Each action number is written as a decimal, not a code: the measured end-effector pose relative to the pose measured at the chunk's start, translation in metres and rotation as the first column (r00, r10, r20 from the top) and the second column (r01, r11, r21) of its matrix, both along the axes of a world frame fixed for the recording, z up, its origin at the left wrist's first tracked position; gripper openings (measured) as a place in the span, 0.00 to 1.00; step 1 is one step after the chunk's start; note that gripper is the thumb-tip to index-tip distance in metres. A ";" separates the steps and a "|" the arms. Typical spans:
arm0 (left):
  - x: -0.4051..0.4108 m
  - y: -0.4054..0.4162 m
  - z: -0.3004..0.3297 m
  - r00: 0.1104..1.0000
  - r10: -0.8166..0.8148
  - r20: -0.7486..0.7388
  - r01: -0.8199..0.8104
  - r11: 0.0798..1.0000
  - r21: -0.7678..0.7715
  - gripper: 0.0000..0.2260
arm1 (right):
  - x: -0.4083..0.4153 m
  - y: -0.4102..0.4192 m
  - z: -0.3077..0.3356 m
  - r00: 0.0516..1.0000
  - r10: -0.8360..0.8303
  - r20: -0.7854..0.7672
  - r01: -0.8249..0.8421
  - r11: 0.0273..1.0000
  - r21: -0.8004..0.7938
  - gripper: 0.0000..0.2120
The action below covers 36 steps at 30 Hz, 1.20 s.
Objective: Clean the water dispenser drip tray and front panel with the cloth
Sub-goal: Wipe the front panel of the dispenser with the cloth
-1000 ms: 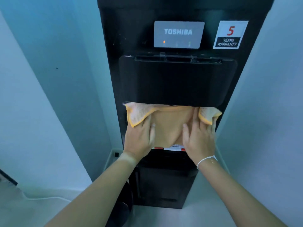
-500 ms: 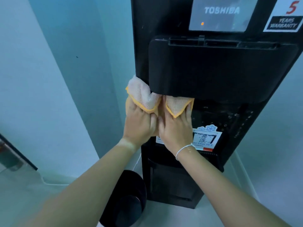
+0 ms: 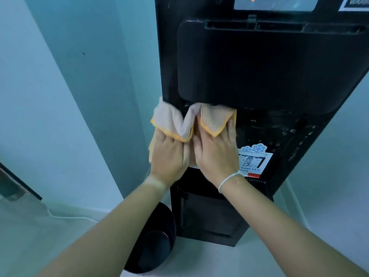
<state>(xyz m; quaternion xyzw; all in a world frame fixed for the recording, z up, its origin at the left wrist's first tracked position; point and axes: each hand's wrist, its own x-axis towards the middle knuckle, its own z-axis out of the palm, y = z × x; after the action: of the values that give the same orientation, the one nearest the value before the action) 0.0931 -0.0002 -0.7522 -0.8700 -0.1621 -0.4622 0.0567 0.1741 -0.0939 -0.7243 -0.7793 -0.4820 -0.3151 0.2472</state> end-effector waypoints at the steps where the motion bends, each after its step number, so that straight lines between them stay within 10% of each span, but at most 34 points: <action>1: 0.002 0.002 0.015 0.999 -0.018 0.038 0.017 1.000 0.021 0.19 | 0.000 0.007 0.009 1.000 0.006 0.013 -0.006 1.000 0.015 0.22; 11: -0.055 -0.008 -0.074 0.880 -0.208 -0.427 0.137 0.972 -0.191 0.21 | -0.006 -0.024 -0.065 0.990 0.121 0.068 -0.054 0.789 -0.612 0.22; 18: -0.023 -0.004 -0.022 0.957 -0.217 -0.192 0.153 0.941 -0.302 0.23 | -0.005 0.000 0.002 0.993 0.097 0.070 -0.078 0.969 -0.235 0.18; 24: -0.050 -0.018 -0.059 0.849 -0.372 -0.376 0.199 0.883 -0.424 0.26 | -0.005 -0.027 -0.054 0.986 0.152 -0.067 -0.163 0.813 -0.559 0.26; 29: -0.049 -0.021 -0.057 0.832 -0.400 -0.384 0.140 0.821 -0.553 0.25 | -0.008 -0.036 -0.067 0.969 0.132 -0.208 -0.225 0.820 -0.527 0.32; 36: -0.022 -0.049 -0.036 0.846 -0.284 -0.450 0.074 0.900 -0.429 0.29 | 0.015 -0.070 -0.055 0.995 -0.095 -0.012 0.078 0.879 -0.470 0.23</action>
<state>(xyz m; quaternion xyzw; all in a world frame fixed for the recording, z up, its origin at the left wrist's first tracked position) 0.0713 -0.0489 -0.7879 -0.9644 -0.1478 -0.1806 -0.1241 0.1894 -0.1636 -0.7793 -0.8420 -0.5042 -0.1865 0.0454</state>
